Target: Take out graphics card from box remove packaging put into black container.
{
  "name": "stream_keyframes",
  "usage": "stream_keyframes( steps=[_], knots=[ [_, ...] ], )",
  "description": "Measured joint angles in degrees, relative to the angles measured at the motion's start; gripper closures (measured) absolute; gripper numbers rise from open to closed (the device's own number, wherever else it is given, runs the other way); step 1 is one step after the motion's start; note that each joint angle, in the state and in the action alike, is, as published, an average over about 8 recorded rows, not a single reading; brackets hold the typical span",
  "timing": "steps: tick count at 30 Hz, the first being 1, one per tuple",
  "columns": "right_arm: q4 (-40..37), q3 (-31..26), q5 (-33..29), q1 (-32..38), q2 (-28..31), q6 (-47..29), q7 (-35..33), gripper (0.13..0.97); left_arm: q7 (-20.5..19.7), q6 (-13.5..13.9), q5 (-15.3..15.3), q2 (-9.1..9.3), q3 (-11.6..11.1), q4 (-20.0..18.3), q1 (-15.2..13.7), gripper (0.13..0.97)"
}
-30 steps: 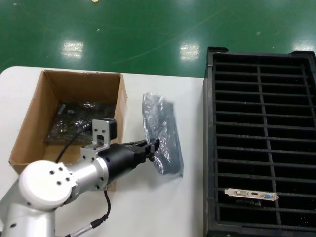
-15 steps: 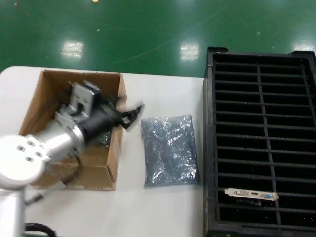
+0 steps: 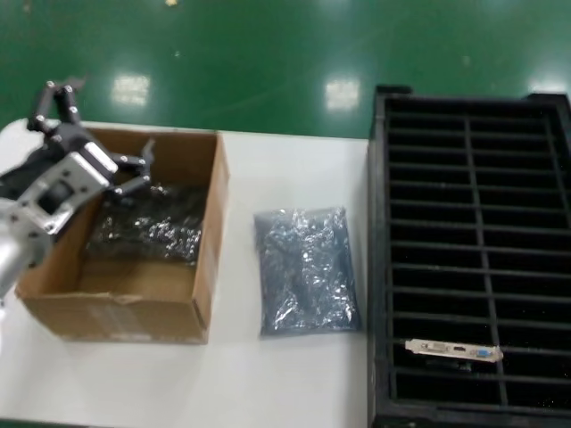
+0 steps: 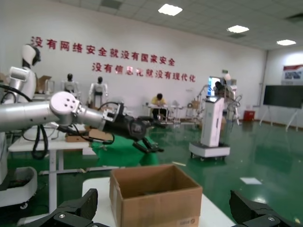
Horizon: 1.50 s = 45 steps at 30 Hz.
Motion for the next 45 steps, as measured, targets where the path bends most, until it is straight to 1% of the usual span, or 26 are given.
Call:
stream_keyframes(
  steps=[1,4,9,10,18,27,45],
  knots=[
    [0.28,0.11,-0.33,-0.29,-0.33,0.68,0.12,0.129,-0.01,-0.17,-0.43,0.06,0.07,0.03,0.18,0.49],
    [1.37,0.53,-1.65,-1.37,-1.61,3.33,0.62,0.129,-0.32,-0.68,-2.16,0.39,0.26,0.27,0.67,0.42],
    [3.55,1.37,-4.3,-3.52,-4.19,8.67,1.61,0.129,0.13,-2.4,-5.5,0.55,0.8,0.32,2.25,0.304],
    [4.01,1.55,-4.85,-3.99,-4.73,9.79,1.82,0.129,0.24,-2.78,-6.21,0.58,0.93,0.32,2.6,0.304],
    [7.91,3.05,-9.55,-7.82,-9.3,19.26,3.55,0.129,1.19,-5.97,-12.16,0.8,1.92,0.32,5.49,0.186],
    [12.29,4.72,-14.83,-12.13,-14.44,29.86,5.51,0.129,2.25,-9.56,-18.86,1.04,3.04,0.33,8.75,0.134],
    [21.07,8.1,-25.39,-20.78,-24.72,51.22,9.44,0.129,4.37,-16.77,-32.3,1.52,5.29,0.34,15.27,0.132]
  ],
)
